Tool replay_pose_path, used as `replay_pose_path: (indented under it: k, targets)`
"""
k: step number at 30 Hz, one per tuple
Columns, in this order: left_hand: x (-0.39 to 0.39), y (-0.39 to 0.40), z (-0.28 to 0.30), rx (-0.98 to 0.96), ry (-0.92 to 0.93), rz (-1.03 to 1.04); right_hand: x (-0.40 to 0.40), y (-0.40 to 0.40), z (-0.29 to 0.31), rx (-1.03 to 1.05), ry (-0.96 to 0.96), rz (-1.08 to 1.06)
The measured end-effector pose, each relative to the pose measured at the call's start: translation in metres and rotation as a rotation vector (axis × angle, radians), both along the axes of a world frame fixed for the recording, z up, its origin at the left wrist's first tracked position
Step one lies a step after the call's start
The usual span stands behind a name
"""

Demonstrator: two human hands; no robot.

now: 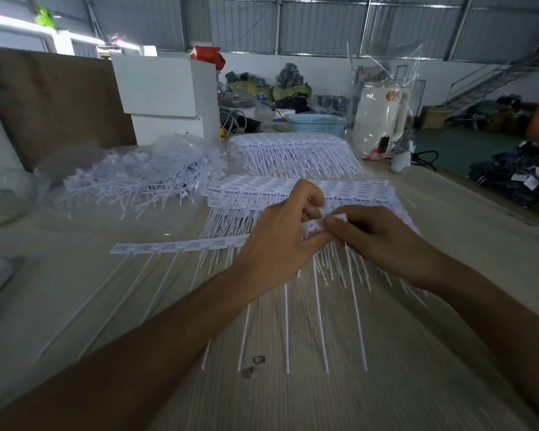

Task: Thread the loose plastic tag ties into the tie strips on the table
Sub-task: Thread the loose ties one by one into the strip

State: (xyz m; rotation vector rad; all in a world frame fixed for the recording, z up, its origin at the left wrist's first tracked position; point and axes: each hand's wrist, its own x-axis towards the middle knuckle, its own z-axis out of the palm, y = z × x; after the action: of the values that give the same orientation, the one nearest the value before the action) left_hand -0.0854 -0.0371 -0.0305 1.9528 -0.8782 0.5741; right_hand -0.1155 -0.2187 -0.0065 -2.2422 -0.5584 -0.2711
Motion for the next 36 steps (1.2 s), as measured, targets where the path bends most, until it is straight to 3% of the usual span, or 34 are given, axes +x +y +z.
replay_pose_path:
  k: [5, 8, 16, 24, 32, 36]
  targets:
    - [0.007, 0.01, 0.003, 0.131, 0.15, -0.156, 0.003, -0.008, 0.006, 0.202, 0.042, -0.079]
    - [0.011, 0.015, 0.003, 0.192, 0.159, -0.101, 0.005, -0.012, 0.005, 0.277, 0.121, -0.103]
    - [0.013, 0.014, 0.001, 0.192, -0.077, 0.059, 0.003, -0.009, 0.002, 0.184, 0.085, -0.043]
    - [0.011, 0.016, 0.0, 0.23, -0.111, 0.094, 0.005, -0.009, 0.001, 0.119, 0.06, -0.059]
    - [0.003, 0.014, 0.003, 0.277, -0.302, 0.28, 0.008, -0.01, -0.002, 0.176, 0.263, -0.106]
    - [0.0, 0.012, 0.005, 0.296, -0.305, 0.282, 0.008, -0.013, -0.001, 0.289, 0.381, -0.092]
